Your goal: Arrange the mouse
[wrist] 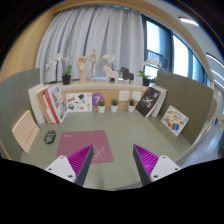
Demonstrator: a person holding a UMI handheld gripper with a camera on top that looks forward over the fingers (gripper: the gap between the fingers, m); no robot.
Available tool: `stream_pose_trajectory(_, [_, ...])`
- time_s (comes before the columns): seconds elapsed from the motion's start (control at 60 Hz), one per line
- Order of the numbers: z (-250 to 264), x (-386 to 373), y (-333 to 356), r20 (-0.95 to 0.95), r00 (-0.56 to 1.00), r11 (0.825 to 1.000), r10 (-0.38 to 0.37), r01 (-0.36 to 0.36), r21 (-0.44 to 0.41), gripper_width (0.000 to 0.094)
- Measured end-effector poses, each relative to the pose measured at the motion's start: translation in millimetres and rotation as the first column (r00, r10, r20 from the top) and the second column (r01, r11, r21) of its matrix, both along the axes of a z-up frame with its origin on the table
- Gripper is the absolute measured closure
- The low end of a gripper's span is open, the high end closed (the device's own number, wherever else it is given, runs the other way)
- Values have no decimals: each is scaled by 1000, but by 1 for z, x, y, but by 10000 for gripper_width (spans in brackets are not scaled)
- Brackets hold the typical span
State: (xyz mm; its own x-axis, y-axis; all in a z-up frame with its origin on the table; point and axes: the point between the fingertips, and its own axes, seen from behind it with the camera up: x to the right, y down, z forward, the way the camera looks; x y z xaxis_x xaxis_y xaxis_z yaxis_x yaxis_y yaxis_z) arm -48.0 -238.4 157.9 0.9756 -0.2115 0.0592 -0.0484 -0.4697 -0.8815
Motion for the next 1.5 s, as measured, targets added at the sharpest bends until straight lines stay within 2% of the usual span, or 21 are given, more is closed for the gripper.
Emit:
stream_pose_trajectory(0.133, [-62,-84,10,-34,996,991,87,-90,-96,135])
stream_pose_trajectory(0.233, [-95,-146,20,-72,987,976,145,-155,-150,132])
stream_pose_trajectory(0.45, [-143,-258,69,-119,962,941,244,-265,-211,131])
stream_pose_trajectory(0.667, [-166,-308,140,-151,956,933,253,-283,-224,133])
stream_pose_trajectory(0.95, [-169,-322,214,-117,963,935,243,-265,-237,142])
stream_pose_trajectory(1.017, [-169,-325,223,-129,962,935,241,-266,-236,173])
stream_pose_trajectory(1.067, [-169,-323,226,-129,965,937,227,-252,-241,241])
stream_pose_trajectory(1.117, [-169,-319,227,-133,970,941,206,-233,-245,455])
stream_pose_trajectory(1.167, [-170,-319,226,-145,967,937,208,-240,-252,463])
stream_pose_trajectory(1.3, [-172,-319,225,-136,965,921,223,-255,-296,586])
stream_pose_trajectory(1.5, [-173,-320,224,-143,963,909,228,-263,-323,593])
